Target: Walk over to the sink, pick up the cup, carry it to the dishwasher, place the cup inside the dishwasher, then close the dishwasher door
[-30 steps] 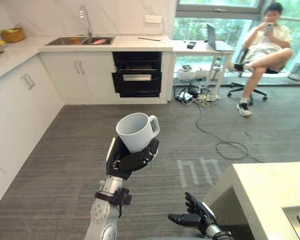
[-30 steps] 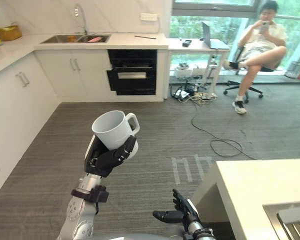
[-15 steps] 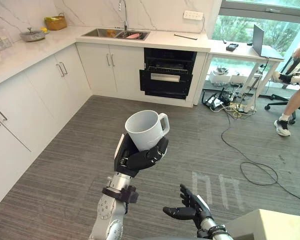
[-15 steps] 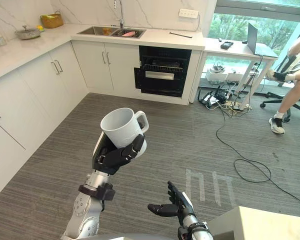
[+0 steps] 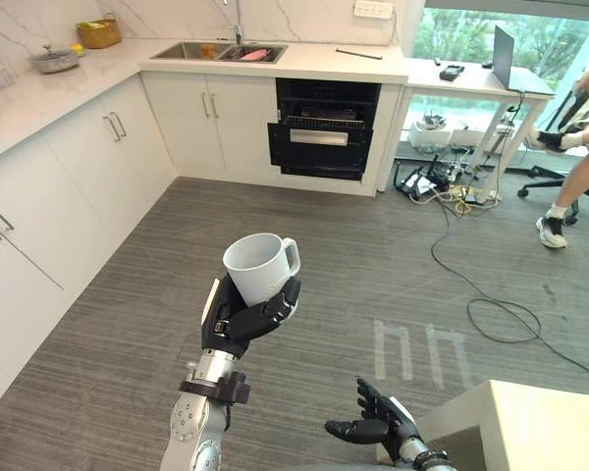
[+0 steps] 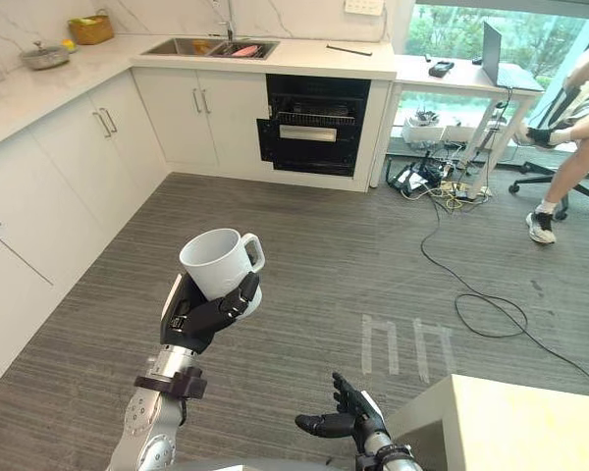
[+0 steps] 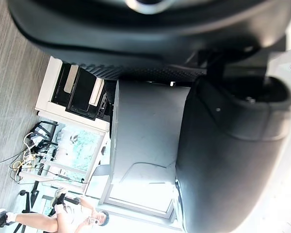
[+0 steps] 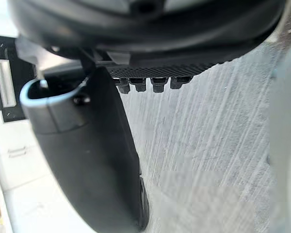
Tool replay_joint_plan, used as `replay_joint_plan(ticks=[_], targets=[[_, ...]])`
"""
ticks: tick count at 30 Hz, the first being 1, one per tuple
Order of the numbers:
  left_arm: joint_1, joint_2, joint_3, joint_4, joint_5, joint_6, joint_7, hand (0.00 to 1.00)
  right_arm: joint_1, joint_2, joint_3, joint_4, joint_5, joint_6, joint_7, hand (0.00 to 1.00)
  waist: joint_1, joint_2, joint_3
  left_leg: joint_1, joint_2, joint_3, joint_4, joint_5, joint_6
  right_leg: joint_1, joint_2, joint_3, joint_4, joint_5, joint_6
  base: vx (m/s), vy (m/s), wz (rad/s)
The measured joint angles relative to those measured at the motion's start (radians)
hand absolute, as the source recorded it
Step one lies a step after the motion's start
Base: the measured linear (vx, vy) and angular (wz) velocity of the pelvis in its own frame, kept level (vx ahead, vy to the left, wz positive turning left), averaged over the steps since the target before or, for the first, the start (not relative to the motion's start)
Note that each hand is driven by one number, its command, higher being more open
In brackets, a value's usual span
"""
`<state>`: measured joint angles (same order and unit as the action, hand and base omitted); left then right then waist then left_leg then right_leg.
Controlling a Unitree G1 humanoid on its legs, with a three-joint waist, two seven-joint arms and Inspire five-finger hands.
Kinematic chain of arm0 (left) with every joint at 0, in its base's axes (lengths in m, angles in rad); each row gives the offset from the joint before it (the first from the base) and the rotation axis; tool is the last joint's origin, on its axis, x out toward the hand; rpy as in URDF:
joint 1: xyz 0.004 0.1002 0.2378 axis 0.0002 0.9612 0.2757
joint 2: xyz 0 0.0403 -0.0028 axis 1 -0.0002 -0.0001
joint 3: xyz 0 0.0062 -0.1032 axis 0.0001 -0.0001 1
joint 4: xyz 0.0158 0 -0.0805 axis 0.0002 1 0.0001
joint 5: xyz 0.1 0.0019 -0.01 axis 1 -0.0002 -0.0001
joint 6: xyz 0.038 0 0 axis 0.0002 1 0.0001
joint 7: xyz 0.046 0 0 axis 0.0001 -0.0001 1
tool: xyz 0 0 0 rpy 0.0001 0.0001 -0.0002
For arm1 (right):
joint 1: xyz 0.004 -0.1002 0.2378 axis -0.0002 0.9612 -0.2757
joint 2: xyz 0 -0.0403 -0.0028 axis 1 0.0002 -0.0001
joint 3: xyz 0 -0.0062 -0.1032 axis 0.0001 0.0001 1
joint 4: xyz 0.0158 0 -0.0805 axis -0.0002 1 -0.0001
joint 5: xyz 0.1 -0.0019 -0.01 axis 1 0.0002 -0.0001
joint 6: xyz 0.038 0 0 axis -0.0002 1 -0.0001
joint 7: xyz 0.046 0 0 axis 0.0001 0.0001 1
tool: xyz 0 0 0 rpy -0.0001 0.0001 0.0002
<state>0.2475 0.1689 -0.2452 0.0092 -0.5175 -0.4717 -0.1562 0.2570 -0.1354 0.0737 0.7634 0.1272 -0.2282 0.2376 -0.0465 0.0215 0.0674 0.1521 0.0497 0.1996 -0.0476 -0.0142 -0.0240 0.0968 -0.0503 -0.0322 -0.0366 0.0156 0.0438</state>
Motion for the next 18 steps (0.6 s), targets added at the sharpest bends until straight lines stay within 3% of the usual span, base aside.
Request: replay_joint_plan(ticks=[10, 15, 18], targets=[[0.057, -0.021, 0.044, 0.002, 0.007, 0.008, 0.028, 0.0, 0.03, 0.006, -0.027, -0.067, -0.014, 0.0, -0.059, 1.0, 0.005, 0.004, 0.0, -0.004, 0.001, -0.039, -0.001, 0.001, -0.008, 0.033, -0.004, -0.069, -0.014, 0.001, 0.004, 0.01, -0.033, 0.15], [0.094, -0.022, 0.044, 0.002, 0.007, 0.01, 0.033, 0.0, 0.033, 0.027, -0.029, -0.094, -0.015, 0.0, -0.058, 1.0, 0.012, 0.0, -0.005, -0.003, -0.01, -0.106, -0.002, 0.018, -0.005, 0.039, -0.02, -0.138, 0.05, -0.048, 0.002, -0.09, -0.035, 0.4], [0.108, -0.023, 0.045, 0.001, 0.007, 0.019, 0.032, 0.0, 0.056, 0.036, -0.029, -0.107, -0.018, 0.0, -0.055, 1.0, 0.035, -0.006, -0.019, -0.02, -0.014, -0.118, -0.002, 0.02, -0.004, 0.038, -0.031, -0.178, 0.066, -0.063, 0.008, -0.06, -0.024, 0.36]])
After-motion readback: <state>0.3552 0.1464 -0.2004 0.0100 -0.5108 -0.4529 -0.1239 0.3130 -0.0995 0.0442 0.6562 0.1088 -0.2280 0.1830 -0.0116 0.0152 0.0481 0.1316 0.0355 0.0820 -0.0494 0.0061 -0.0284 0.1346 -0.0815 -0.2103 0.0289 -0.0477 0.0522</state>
